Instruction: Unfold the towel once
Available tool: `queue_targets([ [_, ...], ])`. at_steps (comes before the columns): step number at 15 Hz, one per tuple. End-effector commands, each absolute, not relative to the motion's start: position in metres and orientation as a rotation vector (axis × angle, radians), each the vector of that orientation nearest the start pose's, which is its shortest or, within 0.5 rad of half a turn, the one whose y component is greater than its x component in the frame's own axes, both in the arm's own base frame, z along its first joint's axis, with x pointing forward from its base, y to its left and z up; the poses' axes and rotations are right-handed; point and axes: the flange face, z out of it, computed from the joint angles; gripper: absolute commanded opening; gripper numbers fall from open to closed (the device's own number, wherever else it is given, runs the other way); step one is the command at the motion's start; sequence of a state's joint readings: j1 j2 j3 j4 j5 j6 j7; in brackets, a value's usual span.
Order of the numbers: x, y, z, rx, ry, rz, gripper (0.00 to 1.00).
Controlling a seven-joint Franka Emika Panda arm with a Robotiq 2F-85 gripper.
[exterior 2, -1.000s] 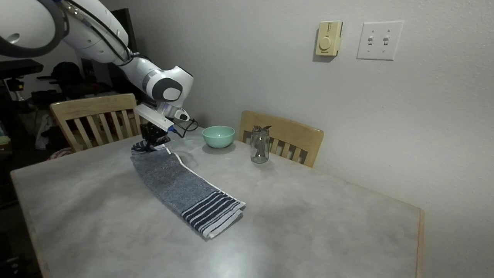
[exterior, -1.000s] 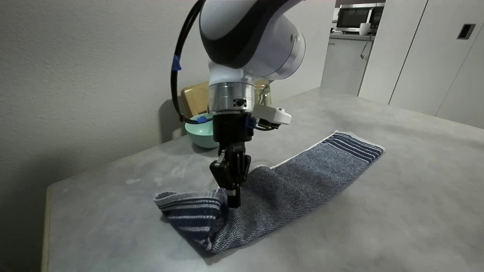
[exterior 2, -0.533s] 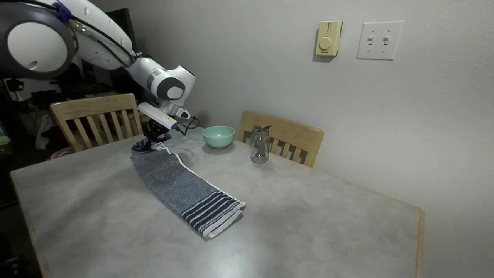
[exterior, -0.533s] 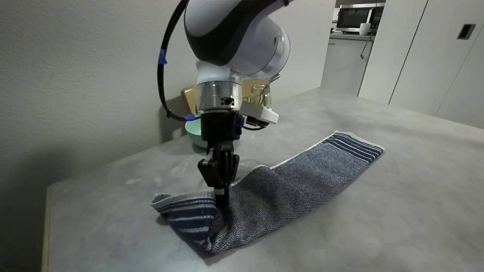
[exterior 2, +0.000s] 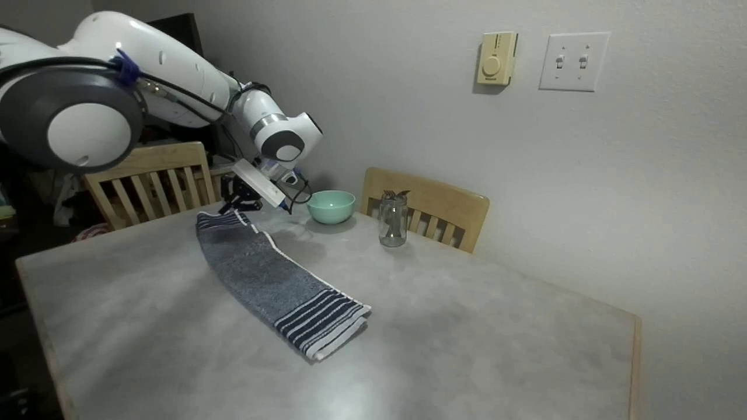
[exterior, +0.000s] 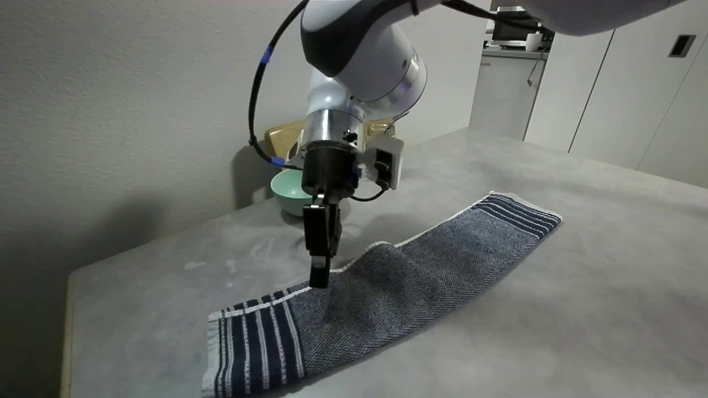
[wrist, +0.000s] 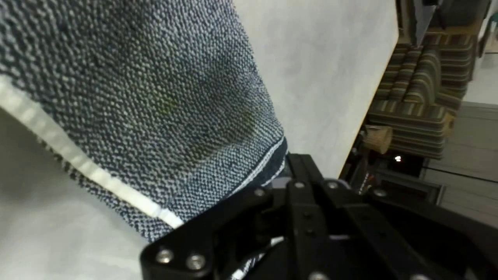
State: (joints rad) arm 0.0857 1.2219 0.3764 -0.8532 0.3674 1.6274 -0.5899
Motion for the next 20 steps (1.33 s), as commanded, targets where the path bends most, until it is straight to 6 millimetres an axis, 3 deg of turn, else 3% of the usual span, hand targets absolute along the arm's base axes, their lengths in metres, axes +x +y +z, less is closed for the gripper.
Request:
queue_targets([
  [1,0.703,0.242,0.155,-1.961,-0.893,0.391,0.00],
  [3,0.705,0.237,0.152,-2.026,-0.858,0.429,0.00],
  [4,0.708,0.236,0.152,-2.086,-0.856,0.430,0.26],
  [5,0.711,0.235,0.155,-2.142,-0.857,0.418,0.27],
  [8,0.720,0.235,0.169,-2.307,-0.860,0.400,0.46],
  [15,0.734,0.236,0.238,-2.671,-0.853,0.324,0.96],
  [20,0.740,0.221,0.278,-2.945,-0.747,0.253,1.00],
])
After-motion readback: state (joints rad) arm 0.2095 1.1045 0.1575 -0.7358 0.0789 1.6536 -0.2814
